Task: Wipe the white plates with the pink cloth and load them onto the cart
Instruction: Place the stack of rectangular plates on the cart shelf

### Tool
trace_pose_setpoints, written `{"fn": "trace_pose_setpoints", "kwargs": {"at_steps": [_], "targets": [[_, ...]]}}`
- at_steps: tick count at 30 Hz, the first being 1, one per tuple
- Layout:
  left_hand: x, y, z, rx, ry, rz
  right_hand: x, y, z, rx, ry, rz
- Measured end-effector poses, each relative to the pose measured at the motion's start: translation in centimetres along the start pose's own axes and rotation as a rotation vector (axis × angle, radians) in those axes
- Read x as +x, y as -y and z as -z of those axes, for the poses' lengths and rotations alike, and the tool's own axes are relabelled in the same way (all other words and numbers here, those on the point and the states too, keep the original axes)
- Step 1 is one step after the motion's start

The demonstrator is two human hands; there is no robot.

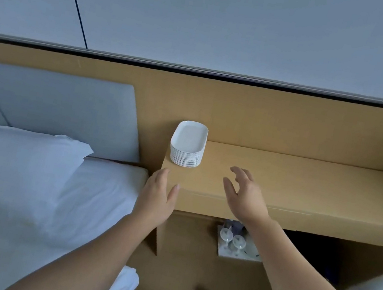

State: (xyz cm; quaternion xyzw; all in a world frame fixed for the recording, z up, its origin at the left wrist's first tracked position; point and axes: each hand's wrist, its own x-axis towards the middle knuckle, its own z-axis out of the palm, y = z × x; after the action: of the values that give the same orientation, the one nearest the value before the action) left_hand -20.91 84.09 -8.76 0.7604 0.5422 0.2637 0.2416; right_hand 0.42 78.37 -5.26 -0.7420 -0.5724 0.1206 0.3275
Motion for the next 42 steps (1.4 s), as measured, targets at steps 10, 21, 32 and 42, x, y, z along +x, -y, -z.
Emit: {"fn": "trace_pose_setpoints", "kwargs": {"at_steps": [10, 21, 32, 42], "targets": [[15.9, 0.6, -9.8, -0.01, -0.1, 0.373, 23.6, -9.6, -7.6, 0.019, 0.356, -0.065], [22.8, 3.4, -14.9, -0.045, -0.169, 0.618, 36.1, -10.7, -16.0, 0.15, 0.57, -0.109], [23.6, 7.5, -13.1, -0.171, -0.054, 0.484, 33.3, -11.2, -16.7, 0.404, 0.427, -0.347], [23.9, 8.6, -11.0, -0.261, 0.03, 0.534, 25.6, -12.3, -13.8, 0.439, 0.278, -0.501]]}}
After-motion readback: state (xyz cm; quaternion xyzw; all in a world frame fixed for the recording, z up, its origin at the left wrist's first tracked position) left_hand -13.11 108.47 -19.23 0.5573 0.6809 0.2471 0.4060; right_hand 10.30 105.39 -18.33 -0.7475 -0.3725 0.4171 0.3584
